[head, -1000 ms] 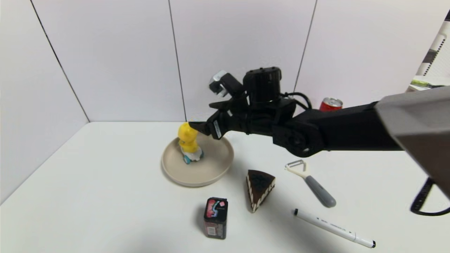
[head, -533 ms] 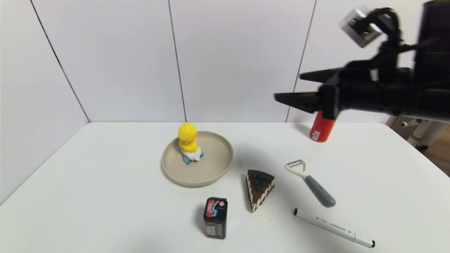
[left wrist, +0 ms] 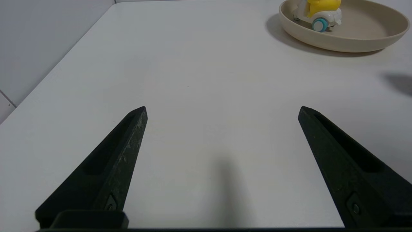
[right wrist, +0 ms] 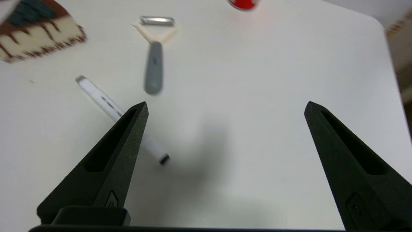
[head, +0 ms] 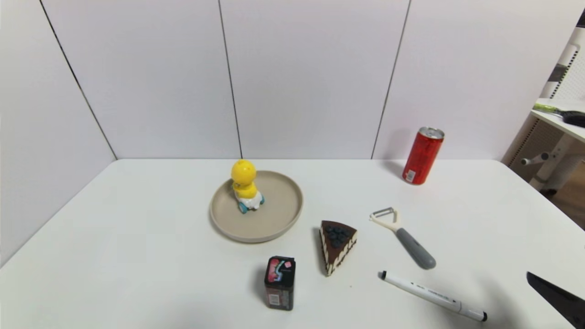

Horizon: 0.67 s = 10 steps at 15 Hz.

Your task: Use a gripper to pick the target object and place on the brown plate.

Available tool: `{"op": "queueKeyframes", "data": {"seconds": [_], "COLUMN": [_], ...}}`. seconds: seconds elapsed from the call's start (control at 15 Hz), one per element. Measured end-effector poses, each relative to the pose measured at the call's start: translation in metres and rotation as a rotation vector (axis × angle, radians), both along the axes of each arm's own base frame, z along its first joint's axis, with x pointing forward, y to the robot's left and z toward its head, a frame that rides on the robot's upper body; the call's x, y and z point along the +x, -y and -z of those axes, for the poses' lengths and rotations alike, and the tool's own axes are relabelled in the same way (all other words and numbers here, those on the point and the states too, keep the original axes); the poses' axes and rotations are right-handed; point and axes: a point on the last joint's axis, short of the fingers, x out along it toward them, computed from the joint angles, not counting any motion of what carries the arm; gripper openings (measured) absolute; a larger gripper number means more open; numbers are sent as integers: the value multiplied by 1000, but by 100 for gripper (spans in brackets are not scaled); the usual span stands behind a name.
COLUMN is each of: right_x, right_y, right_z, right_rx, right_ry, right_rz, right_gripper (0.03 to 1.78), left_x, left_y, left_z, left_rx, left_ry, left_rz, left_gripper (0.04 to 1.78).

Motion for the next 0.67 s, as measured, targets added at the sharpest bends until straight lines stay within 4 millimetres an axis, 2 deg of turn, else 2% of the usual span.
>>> {"op": "queueKeyframes", "data": {"seconds": [0.13, 0.33, 0.53, 0.67], "right_x": [-28, -58, -78, -83], "right_y": [5, 7, 7, 7], "right_z": [31, 64, 85, 91], "right_rx": [8, 51, 132, 173], "right_ry": [26, 116, 203, 230], "right_rz": [43, 78, 114, 128], "right_gripper": [168, 169, 169, 169], "left_x": [0, 0, 0, 0], "left_y": [0, 0, 0, 0], "left_z": [0, 0, 0, 0], "left_rx": [0, 0, 0, 0], "left_ry": [0, 0, 0, 0], "left_rz": [0, 0, 0, 0], "left_gripper": [169, 169, 169, 169]}}
